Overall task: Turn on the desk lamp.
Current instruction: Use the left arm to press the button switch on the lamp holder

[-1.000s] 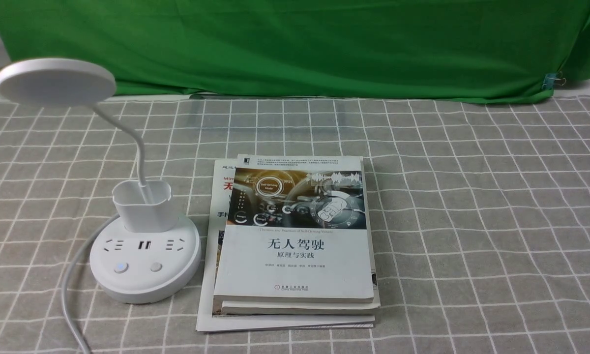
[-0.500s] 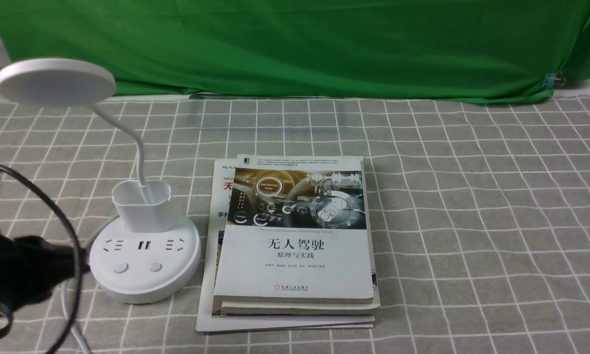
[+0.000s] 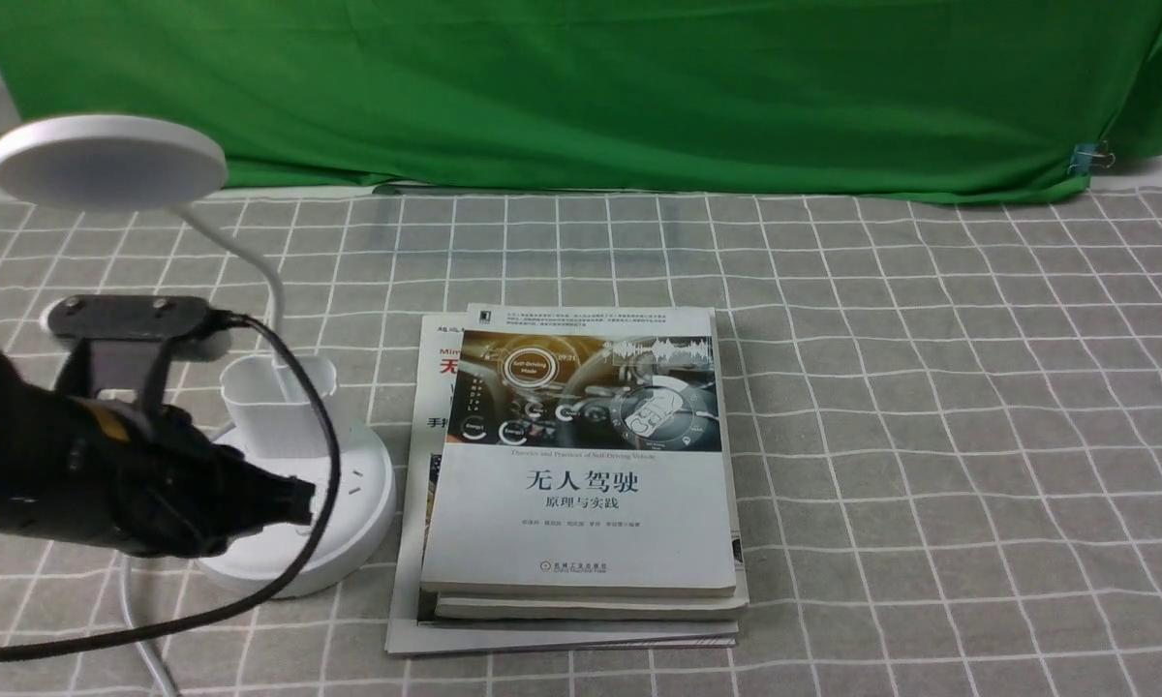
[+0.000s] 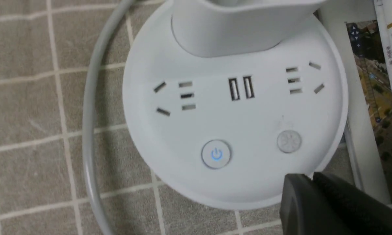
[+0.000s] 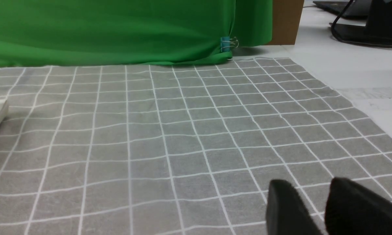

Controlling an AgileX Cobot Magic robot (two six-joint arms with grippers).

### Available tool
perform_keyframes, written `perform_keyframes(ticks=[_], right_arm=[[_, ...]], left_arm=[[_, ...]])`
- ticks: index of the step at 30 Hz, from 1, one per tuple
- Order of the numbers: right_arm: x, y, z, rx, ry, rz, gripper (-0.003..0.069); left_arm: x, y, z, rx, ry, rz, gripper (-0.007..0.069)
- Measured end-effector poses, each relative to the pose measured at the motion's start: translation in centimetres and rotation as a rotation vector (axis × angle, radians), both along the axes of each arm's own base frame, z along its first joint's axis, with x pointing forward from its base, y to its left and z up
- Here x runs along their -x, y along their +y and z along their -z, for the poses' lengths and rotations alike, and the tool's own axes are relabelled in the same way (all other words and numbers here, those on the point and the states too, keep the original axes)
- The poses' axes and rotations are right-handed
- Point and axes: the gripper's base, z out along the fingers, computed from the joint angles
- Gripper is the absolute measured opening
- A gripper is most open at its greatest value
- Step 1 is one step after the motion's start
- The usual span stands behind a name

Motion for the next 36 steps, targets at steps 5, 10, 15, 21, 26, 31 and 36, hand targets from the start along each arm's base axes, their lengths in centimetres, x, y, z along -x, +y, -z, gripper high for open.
perform_keyframes(ticks=[5,10,15,21,26,31,36], right_arm=[[0.0,0.0,0.0,0.000,0.000,0.000,0.0245],[0.0,0.0,0.0,0.000,0.000,0.000,0.0245],[0.0,0.0,0.0,0.000,0.001,0.000,0.0245],[0.0,0.0,0.0,0.000,0.001,0.000,0.0245],[0.0,0.0,0.0,0.000,0.001,0.000,0.0245],[0.0,0.0,0.0,0.000,0.001,0.000,0.0245],[0.0,0.0,0.0,0.000,0.001,0.000,0.0245]], left_arm=[[-1.1,-1.4,0.8,-0.064,0.005,0.023,0.0019],[-2.1,-1.7,2.2,-0.081,0.009,0.030,0.0019],[-2.5,-1.8,2.9,-0.092,0.009,0.041,0.0019],[-2.6,-1.8,3.4,-0.095,0.020,0.043,0.0019],[-2.7,-1.8,3.4,-0.093,0.015,0.043,0.0019],[-2.7,-1.8,3.4,-0.093,0.015,0.043,0.0019],[-2.7,-1.8,3.4,-0.093,0.015,0.043,0.0019]])
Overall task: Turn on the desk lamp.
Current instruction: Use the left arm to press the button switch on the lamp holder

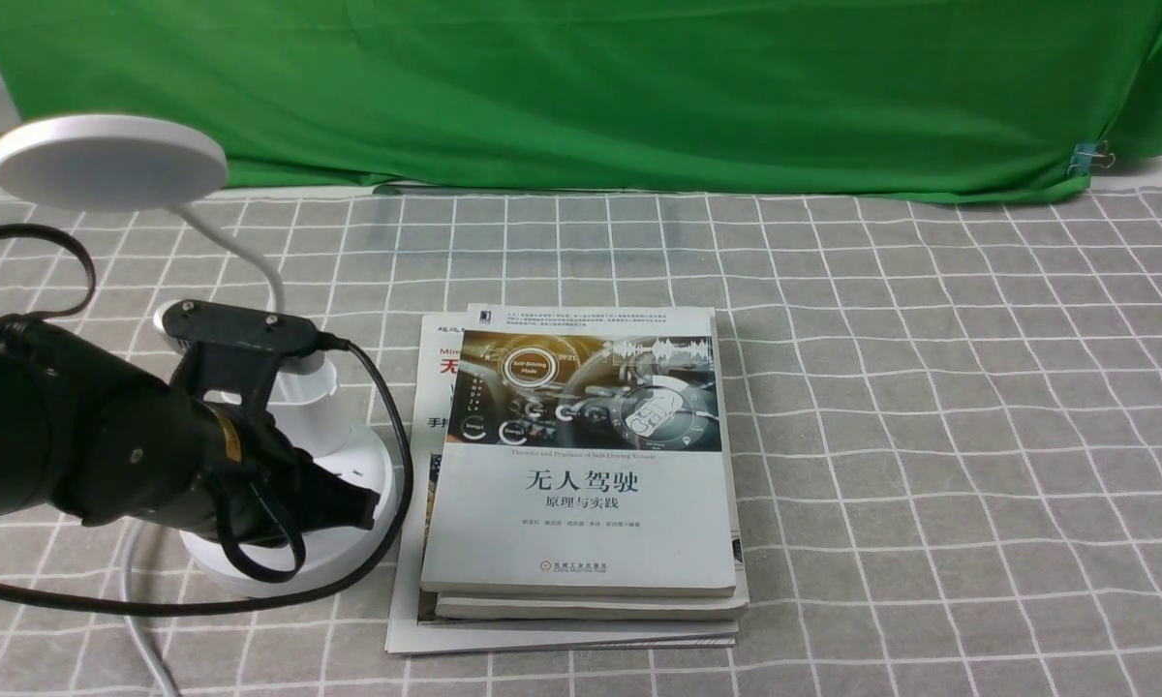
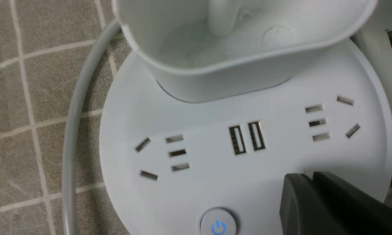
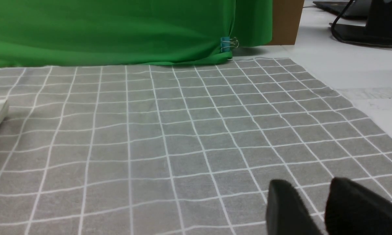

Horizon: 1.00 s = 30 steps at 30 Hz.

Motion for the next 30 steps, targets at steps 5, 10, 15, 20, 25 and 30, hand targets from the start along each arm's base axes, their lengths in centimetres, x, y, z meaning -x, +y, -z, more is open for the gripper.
perform_keyframes(ticks=[5,10,15,20,25,30], right_arm=[[0.0,0.0,0.0,0.000,0.000,0.000,0.0245],[0.0,0.0,0.0,0.000,-0.001,0.000,0.0245],[0.0,0.0,0.0,0.000,0.000,0.000,0.0245],[0.0,0.0,0.0,0.000,-0.001,0.000,0.0245],[0.0,0.0,0.0,0.000,0.000,0.000,0.0245],[0.0,0.0,0.0,0.000,0.000,0.000,0.0245]], left_arm=[[0.0,0.0,0.0,0.001,-0.003,0.000,0.0019],[-0.1,0.0,0.0,0.003,-0.008,0.001,0.0019],[-0.1,-0.1,0.0,0.003,-0.008,0.002,0.0019],[-0.1,-0.1,0.0,0.003,-0.008,0.005,0.0019],[-0.4,-0.2,0.6,0.001,0.005,0.008,0.0019],[-0.9,-0.4,1.1,0.003,-0.010,0.018,0.0019]])
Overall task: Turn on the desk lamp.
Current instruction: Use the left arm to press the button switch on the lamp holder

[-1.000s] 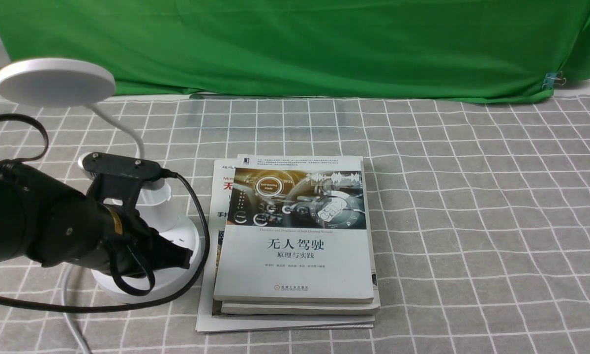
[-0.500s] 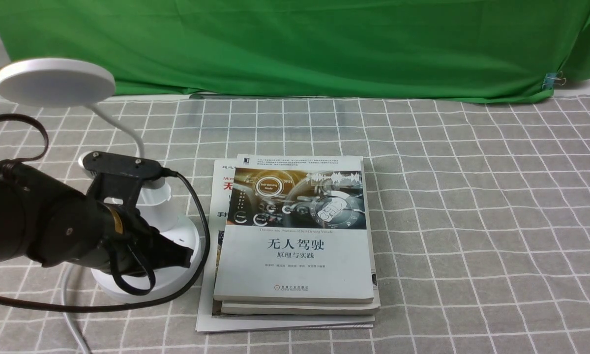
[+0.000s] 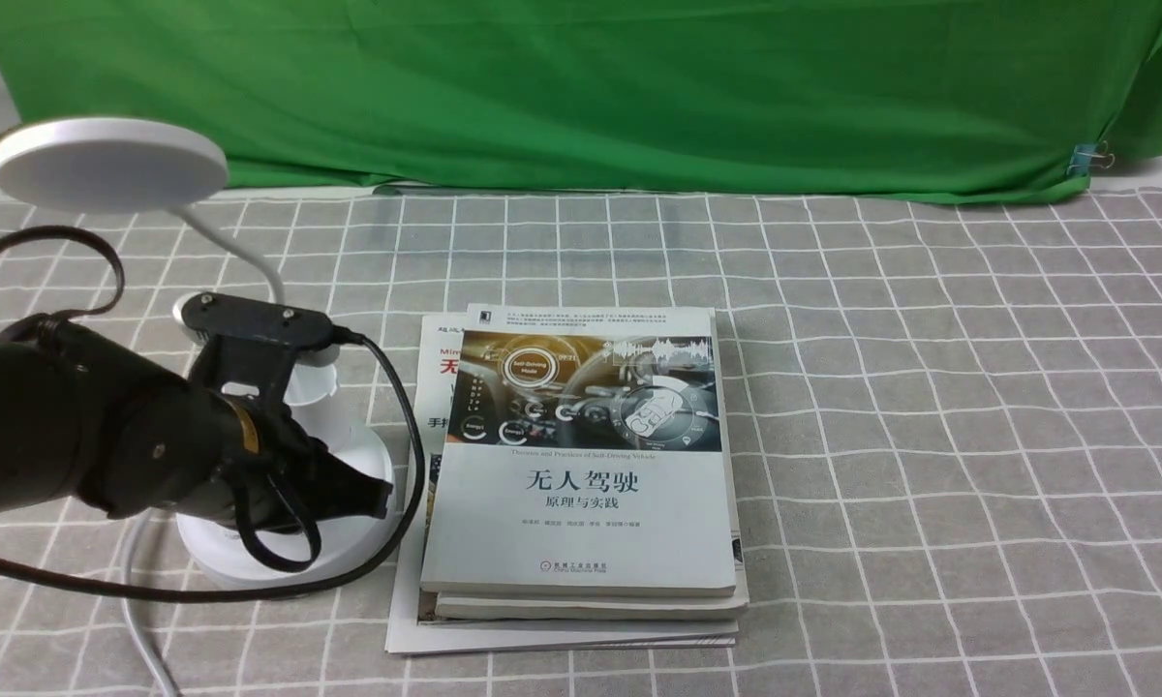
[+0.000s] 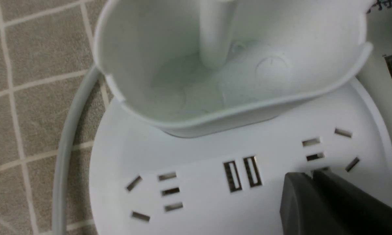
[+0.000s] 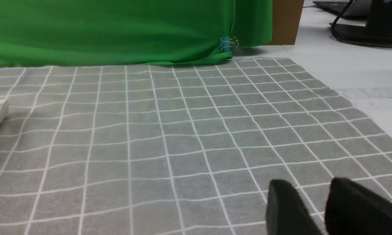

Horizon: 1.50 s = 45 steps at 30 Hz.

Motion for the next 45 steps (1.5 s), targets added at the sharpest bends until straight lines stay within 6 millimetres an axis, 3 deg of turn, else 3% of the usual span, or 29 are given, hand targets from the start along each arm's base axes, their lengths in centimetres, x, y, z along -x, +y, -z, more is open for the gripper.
perform_keyframes(ticks=[11,18,23,29,37,40,45], right_arm=[[0.0,0.0,0.0,0.000,0.000,0.000,0.0245],[0.0,0.0,0.0,0.000,0.000,0.000,0.0245],[0.0,0.0,0.0,0.000,0.000,0.000,0.0245],[0.0,0.0,0.0,0.000,-0.001,0.000,0.0245],[0.0,0.0,0.0,0.000,-0.001,0.000,0.0245],[0.0,0.0,0.0,0.000,0.000,0.000,0.0245],[0.0,0.0,0.0,0.000,0.000,0.000,0.0245]], left_arm=[[0.4,0.2,-0.8,0.000,-0.019,-0.002,0.0019],[1.1,0.4,-2.7,0.011,-0.072,-0.003,0.0019],[1.1,0.4,-2.4,0.010,-0.048,-0.011,0.0019],[0.8,0.2,-0.6,0.015,0.022,-0.026,0.0019],[0.6,0.0,-0.4,0.025,0.016,-0.012,0.0019],[0.7,0.0,-0.6,0.027,0.008,-0.011,0.0019],[1.6,0.3,-2.9,0.040,-0.029,-0.018,0.0019]])
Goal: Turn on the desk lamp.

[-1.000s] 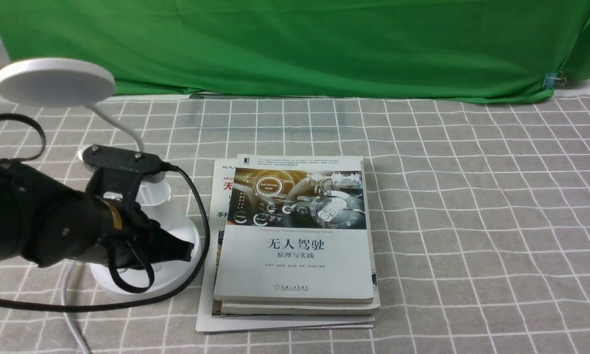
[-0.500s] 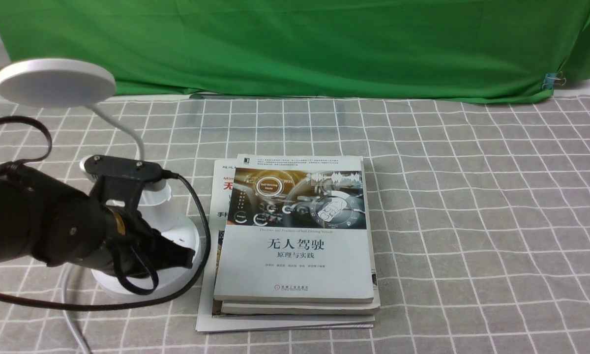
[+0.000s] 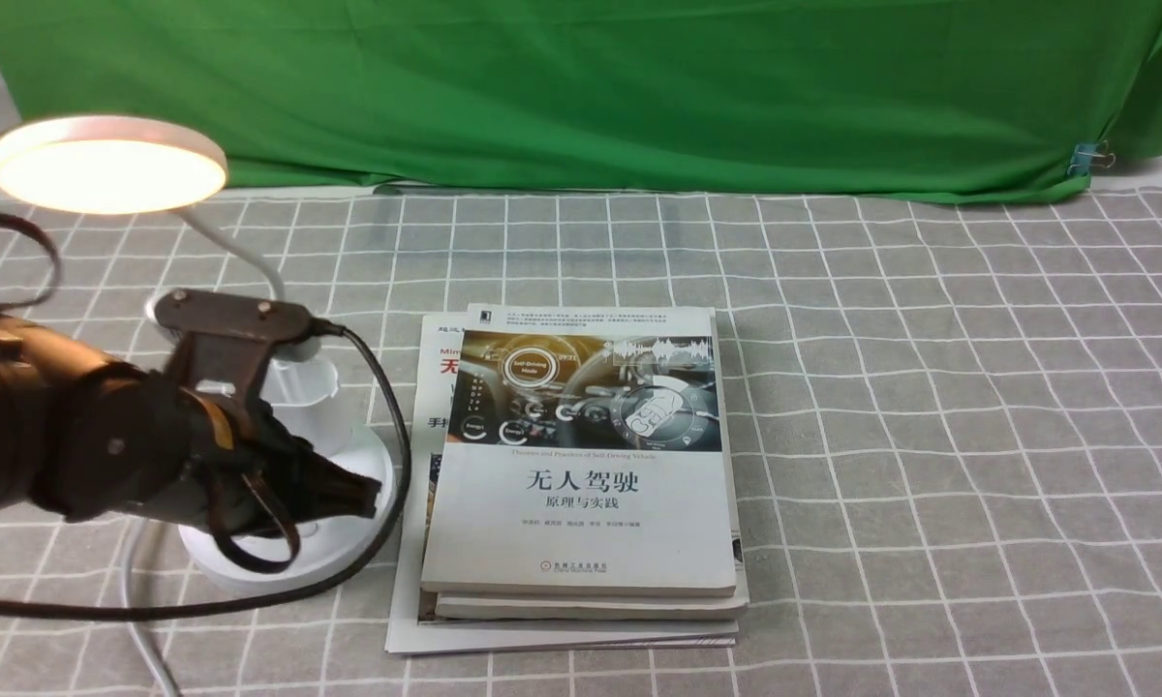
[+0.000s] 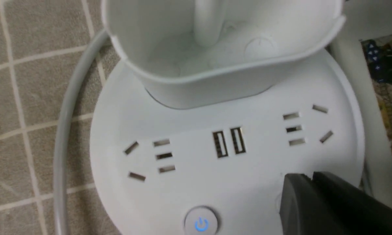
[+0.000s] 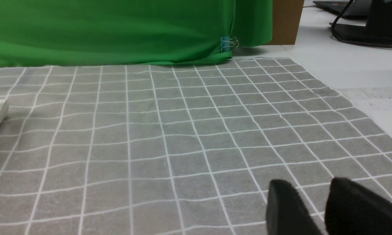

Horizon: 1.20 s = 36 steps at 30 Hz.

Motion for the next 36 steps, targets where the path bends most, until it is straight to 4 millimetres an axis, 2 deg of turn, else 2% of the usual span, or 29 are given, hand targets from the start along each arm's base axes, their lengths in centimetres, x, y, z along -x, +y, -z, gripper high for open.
perform_keyframes(ticks=[3,4,10,11,13,14,15,16,18,20,21,23,25,29,36], right_arm=[[0.0,0.0,0.0,0.000,0.000,0.000,0.0245],[0.0,0.0,0.0,0.000,-0.001,0.000,0.0245],[0.0,0.0,0.0,0.000,-0.001,0.000,0.0245],[0.0,0.0,0.0,0.000,-0.001,0.000,0.0245],[0.0,0.0,0.0,0.000,0.000,0.000,0.0245],[0.0,0.0,0.0,0.000,-0.001,0.000,0.0245],[0.0,0.0,0.0,0.000,0.000,0.000,0.0245],[0.0,0.0,0.0,0.000,0.000,0.000,0.0245],[0.0,0.0,0.0,0.000,0.000,0.000,0.0245],[0.0,0.0,0.0,0.000,-0.001,0.000,0.0245],[0.0,0.0,0.0,0.000,0.000,0.000,0.0245],[0.0,0.0,0.0,0.000,0.000,0.000,0.0245],[0.0,0.0,0.0,0.000,0.000,0.000,0.0245],[0.0,0.0,0.0,0.000,0.000,0.000,0.0245],[0.0,0.0,0.0,0.000,0.000,0.000,0.0245]], left_arm=[[1.6,0.4,-2.1,0.027,-0.021,-0.017,0.0019],[1.8,0.5,-2.2,0.028,-0.022,-0.018,0.0019],[7.1,1.8,-3.4,0.104,-0.067,-0.050,0.0019],[7.3,1.8,-3.4,0.106,-0.070,-0.050,0.0019],[9.7,2.5,-4.1,0.143,-0.140,-0.054,0.0019],[9.9,2.5,-4.1,0.145,-0.143,-0.054,0.0019],[11.0,2.9,-4.7,0.169,-0.203,-0.053,0.0019],[11.1,2.9,-4.8,0.172,-0.213,-0.052,0.0019],[13.3,3.5,-6.3,0.230,-0.347,-0.050,0.0019],[14.1,3.8,-6.8,0.247,-0.394,-0.048,0.0019],[15.5,4.2,-7.9,0.281,-0.482,-0.043,0.0019],[16.5,4.4,-8.5,0.301,-0.539,-0.040,0.0019],[18.2,5.0,-9.5,0.334,-0.643,-0.032,0.0019],[20.0,5.5,-10.0,0.357,-0.719,-0.023,0.0019],[20.5,5.7,-10.2,0.365,-0.742,-0.021,0.0019]])
